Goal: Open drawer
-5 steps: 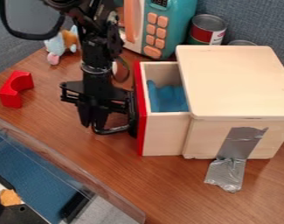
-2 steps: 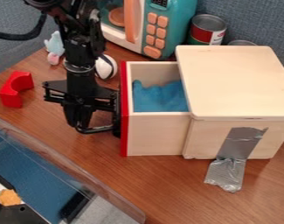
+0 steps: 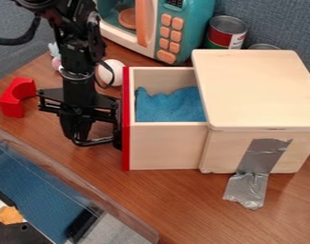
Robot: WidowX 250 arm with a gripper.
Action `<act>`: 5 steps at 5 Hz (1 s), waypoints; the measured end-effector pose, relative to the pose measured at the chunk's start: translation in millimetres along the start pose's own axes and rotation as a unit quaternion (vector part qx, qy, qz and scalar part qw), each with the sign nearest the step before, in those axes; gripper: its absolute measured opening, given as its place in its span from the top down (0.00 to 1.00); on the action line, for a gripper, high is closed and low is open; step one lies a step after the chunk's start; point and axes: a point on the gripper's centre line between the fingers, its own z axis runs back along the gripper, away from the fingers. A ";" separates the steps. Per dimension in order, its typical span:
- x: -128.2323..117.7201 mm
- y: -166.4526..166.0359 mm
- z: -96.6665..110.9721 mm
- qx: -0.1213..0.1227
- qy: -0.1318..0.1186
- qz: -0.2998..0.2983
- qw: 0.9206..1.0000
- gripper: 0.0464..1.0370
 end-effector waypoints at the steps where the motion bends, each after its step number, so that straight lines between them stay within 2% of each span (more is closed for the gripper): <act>1: -1.8 1.1 -1.1 0.003 0.002 -0.007 1.000 0.81; 2: -5.4 2.7 -2.4 0.016 0.009 -0.026 1.000 0.54; 3: -7.6 1.0 -2.5 0.017 0.014 -0.032 0.999 0.21; 4: -10.3 0.0 5.0 0.011 0.018 -0.037 0.999 0.03; 5: -8.3 -1.8 22.6 -0.001 0.003 -0.038 0.999 0.03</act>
